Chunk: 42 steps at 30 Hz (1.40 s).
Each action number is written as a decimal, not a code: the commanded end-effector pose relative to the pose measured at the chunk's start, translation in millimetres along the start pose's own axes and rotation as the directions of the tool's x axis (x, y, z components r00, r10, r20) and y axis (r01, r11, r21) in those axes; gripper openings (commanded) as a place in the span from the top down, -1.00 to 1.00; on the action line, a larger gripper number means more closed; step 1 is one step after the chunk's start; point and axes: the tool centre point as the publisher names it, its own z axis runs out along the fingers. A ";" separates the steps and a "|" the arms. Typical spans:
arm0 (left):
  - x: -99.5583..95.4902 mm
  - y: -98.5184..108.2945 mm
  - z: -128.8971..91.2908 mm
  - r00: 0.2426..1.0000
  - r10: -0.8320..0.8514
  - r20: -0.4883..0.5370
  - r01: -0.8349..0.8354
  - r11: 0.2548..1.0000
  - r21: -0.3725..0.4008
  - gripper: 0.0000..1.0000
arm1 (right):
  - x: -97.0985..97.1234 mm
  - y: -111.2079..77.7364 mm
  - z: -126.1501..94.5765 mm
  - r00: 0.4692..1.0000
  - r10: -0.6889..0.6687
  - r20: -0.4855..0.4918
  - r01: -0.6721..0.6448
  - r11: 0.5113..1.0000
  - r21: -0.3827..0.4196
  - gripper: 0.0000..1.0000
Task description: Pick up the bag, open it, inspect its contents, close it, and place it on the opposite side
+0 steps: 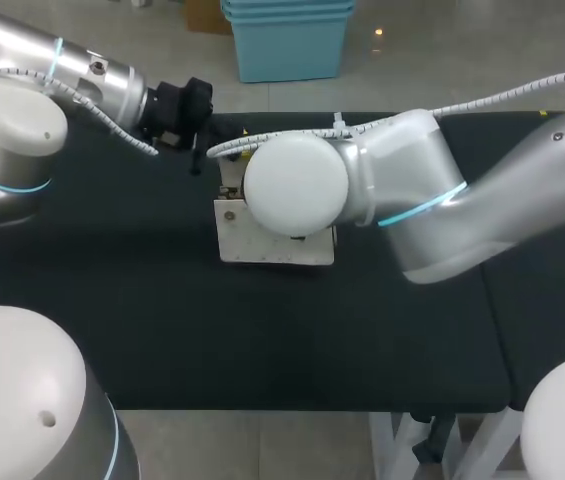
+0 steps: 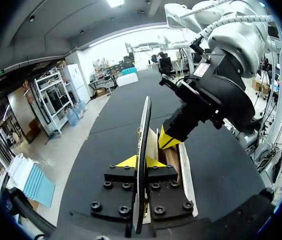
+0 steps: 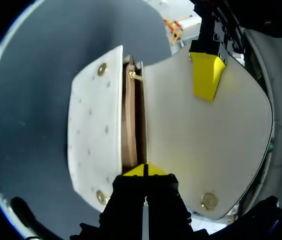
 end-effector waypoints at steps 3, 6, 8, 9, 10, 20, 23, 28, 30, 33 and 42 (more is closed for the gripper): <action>2.1 -2.7 -3.1 1.000 0.006 0.009 -0.006 1.000 0.001 1.00 | -11.3 3.2 12.0 0.999 -0.014 -0.030 0.015 0.999 0.030 1.00; 2.1 -1.6 -3.5 1.000 0.005 0.011 -0.005 1.000 -0.001 1.00 | -9.1 2.3 17.8 0.998 -0.025 -0.060 0.028 0.999 0.042 1.00; 1.8 -0.8 -3.8 1.000 0.004 0.013 -0.004 1.000 -0.002 1.00 | -7.5 0.9 19.6 0.997 -0.033 -0.074 0.037 0.998 0.051 1.00; 1.8 -0.4 -4.0 1.000 0.005 0.018 -0.005 1.000 -0.006 1.00 | -7.0 0.2 19.7 0.997 -0.031 -0.077 0.035 0.998 0.051 1.00; 1.7 -0.1 -4.1 1.000 0.006 0.018 -0.005 1.000 -0.006 1.00 | -6.8 -1.3 19.3 0.996 -0.029 -0.080 0.033 0.998 0.051 1.00; 0.4 6.6 0.3 0.999 -0.005 0.035 0.006 1.000 -0.011 1.00 | -0.4 -6.4 15.4 0.993 -0.023 -0.114 0.031 0.997 0.066 1.00; -1.1 8.1 0.8 0.999 -0.005 0.041 0.006 1.000 -0.018 1.00 | -0.8 -8.6 12.4 0.993 -0.017 -0.116 0.025 0.998 0.064 1.00; -2.1 9.1 1.2 0.999 -0.009 0.047 0.010 1.000 -0.022 1.00 | -0.4 -7.5 8.8 0.992 -0.012 -0.123 0.019 0.998 0.055 1.00; -2.1 9.1 1.4 0.999 -0.009 0.047 0.010 1.000 -0.019 1.00 | 1.3 -6.1 11.0 0.992 -0.017 -0.128 0.024 0.998 0.053 1.00; -0.9 7.2 1.4 0.999 -0.007 0.043 0.007 1.000 -0.011 1.00 | 4.2 -5.1 17.8 0.990 -0.017 -0.140 0.025 0.998 0.059 1.00; 0.4 5.1 -1.3 0.999 -0.004 0.051 0.004 1.000 0.000 1.00 | 7.7 -3.9 23.2 0.987 -0.011 -0.160 0.020 0.998 0.059 1.00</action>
